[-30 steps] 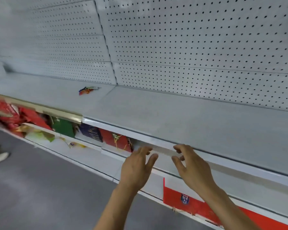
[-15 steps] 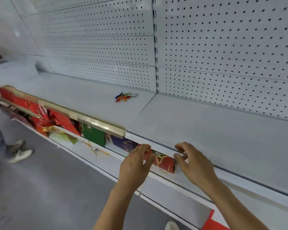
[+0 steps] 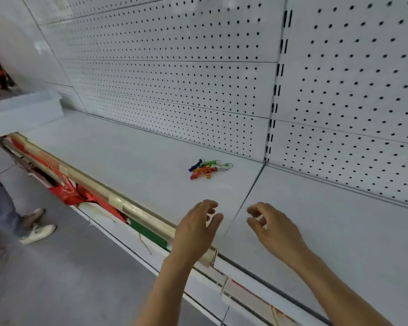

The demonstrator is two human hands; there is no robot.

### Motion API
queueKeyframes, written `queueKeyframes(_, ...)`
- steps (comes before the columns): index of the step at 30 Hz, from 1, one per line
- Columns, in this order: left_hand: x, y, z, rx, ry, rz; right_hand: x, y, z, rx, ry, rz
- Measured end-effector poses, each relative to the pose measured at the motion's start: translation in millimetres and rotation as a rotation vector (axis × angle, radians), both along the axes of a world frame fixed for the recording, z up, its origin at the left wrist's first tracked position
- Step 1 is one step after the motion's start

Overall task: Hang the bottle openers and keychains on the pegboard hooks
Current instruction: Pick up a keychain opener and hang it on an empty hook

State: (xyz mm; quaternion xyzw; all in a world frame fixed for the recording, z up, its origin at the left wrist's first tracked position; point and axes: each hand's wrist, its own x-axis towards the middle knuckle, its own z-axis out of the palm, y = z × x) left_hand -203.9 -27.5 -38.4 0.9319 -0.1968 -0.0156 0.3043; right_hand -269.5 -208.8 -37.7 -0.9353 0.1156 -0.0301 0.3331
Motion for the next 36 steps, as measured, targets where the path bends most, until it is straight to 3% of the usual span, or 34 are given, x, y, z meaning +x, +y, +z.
queueKeyframes(10,140,-1,-20,0.017,-0.008,-0.025,125,19,-17,0.035,0.05,-0.098)
queueKeyframes(20,236,-13,-39,0.289,-0.107,-0.284,220,47,-37,-0.123,0.122,-0.314)
queueKeyframes(27,261,-7,-40,0.247,-0.074,-0.374,237,57,-45,-0.213,0.135,-0.409)
queueKeyframes(36,274,12,-17,-0.002,0.158,-0.392,237,75,-42,-0.243,0.087,-0.46)
